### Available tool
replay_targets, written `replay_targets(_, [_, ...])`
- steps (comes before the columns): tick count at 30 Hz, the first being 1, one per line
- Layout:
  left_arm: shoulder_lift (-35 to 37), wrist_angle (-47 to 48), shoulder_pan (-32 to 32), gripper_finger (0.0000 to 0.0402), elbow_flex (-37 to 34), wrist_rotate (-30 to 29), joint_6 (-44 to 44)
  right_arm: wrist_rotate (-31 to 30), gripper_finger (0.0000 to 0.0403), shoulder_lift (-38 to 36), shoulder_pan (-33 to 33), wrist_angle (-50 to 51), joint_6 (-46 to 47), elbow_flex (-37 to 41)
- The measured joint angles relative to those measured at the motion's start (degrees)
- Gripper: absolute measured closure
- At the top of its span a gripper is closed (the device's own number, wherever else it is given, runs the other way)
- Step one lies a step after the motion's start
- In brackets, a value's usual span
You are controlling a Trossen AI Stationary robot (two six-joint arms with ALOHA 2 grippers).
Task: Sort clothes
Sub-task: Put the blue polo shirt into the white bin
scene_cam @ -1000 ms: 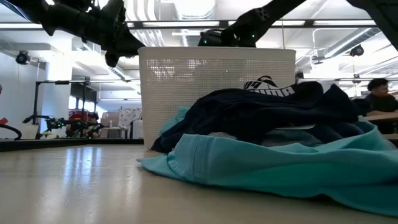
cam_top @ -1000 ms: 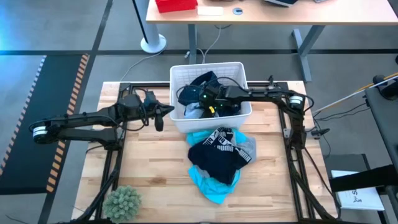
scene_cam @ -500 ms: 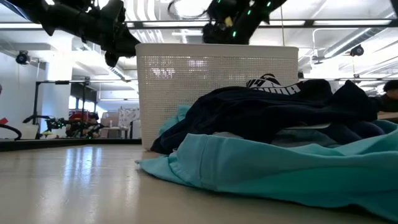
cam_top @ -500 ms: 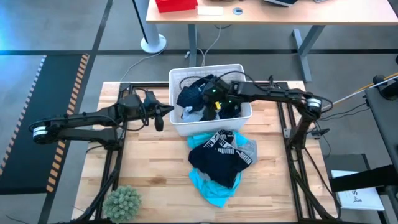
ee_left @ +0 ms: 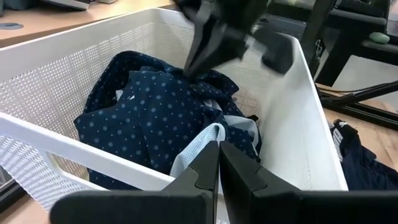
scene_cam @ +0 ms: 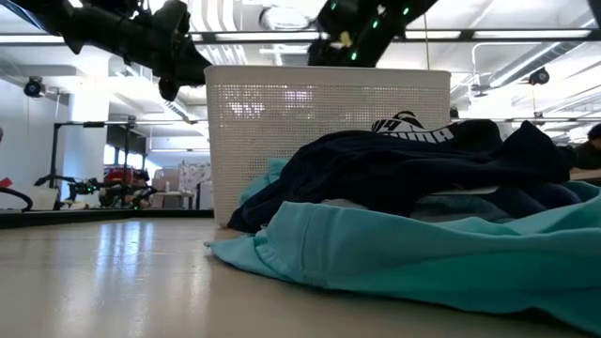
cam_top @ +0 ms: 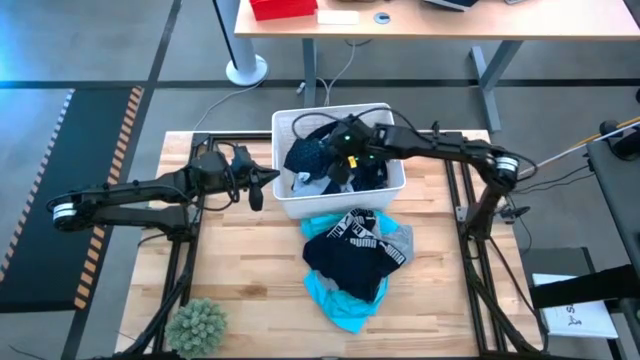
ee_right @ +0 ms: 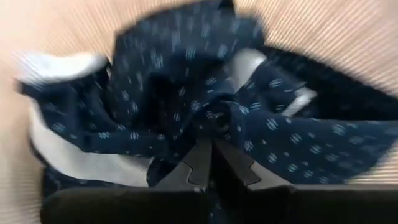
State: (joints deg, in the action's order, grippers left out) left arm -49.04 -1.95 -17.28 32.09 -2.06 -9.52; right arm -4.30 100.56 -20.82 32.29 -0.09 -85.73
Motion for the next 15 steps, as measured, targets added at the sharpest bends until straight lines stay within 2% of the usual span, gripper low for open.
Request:
replay_targets(8, [0.0,1.5,0.0,0.0401,0.1,0.0,0.0,1.4,0.0403,8.1,-1.7,1.4,-0.7,0.1])
replay_targets(15, [0.0,1.9,0.0,0.0401,0.1,-0.3,0.0,1.8,0.0403,7.5,-1.6,2.0,-1.3,0.0])
